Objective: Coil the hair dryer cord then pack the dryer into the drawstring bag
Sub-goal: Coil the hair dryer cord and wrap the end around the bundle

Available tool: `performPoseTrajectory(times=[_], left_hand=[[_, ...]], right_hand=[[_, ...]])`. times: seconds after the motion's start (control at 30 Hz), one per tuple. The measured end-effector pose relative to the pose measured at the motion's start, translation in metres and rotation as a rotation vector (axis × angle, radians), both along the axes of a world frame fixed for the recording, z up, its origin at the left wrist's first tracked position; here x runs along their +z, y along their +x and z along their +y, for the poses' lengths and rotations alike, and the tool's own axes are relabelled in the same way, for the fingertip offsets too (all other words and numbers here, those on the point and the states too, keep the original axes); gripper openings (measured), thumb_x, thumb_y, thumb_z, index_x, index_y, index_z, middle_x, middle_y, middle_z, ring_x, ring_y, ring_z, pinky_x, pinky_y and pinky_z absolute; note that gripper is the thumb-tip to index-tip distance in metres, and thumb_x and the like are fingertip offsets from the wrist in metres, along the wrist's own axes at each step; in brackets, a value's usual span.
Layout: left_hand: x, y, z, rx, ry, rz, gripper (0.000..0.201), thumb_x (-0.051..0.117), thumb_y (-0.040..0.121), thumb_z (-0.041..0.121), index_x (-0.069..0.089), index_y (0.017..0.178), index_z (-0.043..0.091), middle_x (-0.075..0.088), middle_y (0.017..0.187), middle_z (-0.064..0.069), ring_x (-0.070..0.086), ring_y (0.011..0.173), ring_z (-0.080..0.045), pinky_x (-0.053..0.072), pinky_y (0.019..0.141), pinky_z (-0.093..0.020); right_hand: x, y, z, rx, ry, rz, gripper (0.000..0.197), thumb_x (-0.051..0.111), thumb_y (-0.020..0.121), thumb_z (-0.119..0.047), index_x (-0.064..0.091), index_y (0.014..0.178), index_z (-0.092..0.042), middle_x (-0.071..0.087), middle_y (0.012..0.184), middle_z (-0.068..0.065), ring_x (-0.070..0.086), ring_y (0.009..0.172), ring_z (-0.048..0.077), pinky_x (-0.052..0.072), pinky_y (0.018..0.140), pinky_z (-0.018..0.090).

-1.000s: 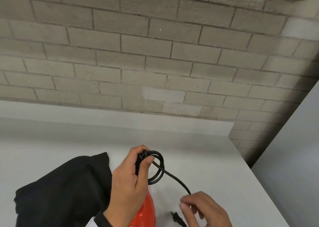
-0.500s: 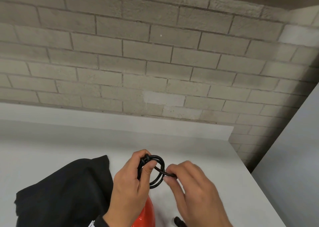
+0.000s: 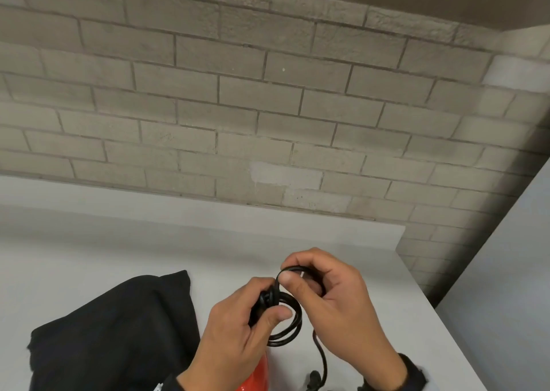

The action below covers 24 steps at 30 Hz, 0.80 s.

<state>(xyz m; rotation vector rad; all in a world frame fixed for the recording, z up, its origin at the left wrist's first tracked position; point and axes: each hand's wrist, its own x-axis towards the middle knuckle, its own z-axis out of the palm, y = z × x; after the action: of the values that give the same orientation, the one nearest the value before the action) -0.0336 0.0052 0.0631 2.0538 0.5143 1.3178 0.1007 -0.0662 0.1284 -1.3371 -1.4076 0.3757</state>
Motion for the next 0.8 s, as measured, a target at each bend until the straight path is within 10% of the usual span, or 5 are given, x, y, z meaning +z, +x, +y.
performPoseTrajectory(times=[0.3,0.5,0.63,0.8], left_hand=[[-0.001,-0.001,-0.007,0.029,0.006,-0.043,0.025,0.044,0.088,0.065,0.054,0.101,0.046,0.064,0.080,0.017,0.060,0.063,-0.003,0.042,0.057,-0.004],[-0.002,-0.002,-0.004,0.134,-0.010,-0.083,0.021,0.047,0.088,0.059,0.052,0.092,0.040,0.056,0.071,0.018,0.051,0.054,0.001,0.036,0.052,-0.002],[-0.003,-0.003,-0.001,0.148,-0.026,-0.070,0.018,0.047,0.088,0.058,0.052,0.093,0.041,0.063,0.078,0.015,0.060,0.063,-0.005,0.041,0.056,-0.004],[0.000,-0.002,-0.002,0.110,-0.046,-0.062,0.011,0.051,0.086,0.042,0.055,0.097,0.045,0.064,0.086,0.015,0.064,0.072,-0.006,0.045,0.061,-0.005]], right_hand=[[-0.033,-0.010,0.009,-0.050,-0.054,0.437,0.009,0.070,0.083,-0.019,0.074,0.077,-0.014,0.072,0.075,0.011,0.063,0.068,0.016,0.051,0.064,0.026],[-0.050,-0.011,-0.001,0.055,-0.038,0.386,0.047,0.067,0.069,-0.067,0.075,0.087,-0.024,0.066,0.064,-0.005,0.054,0.057,0.001,0.043,0.056,0.015],[-0.057,-0.006,-0.003,0.121,-0.111,0.277,0.032,0.077,0.074,-0.046,0.074,0.096,-0.023,0.068,0.078,0.012,0.059,0.073,0.017,0.047,0.069,0.032],[-0.054,-0.001,-0.003,0.106,-0.221,0.148,0.013,0.065,0.083,-0.033,0.071,0.090,-0.024,0.068,0.081,0.003,0.061,0.082,0.025,0.050,0.083,0.047]])
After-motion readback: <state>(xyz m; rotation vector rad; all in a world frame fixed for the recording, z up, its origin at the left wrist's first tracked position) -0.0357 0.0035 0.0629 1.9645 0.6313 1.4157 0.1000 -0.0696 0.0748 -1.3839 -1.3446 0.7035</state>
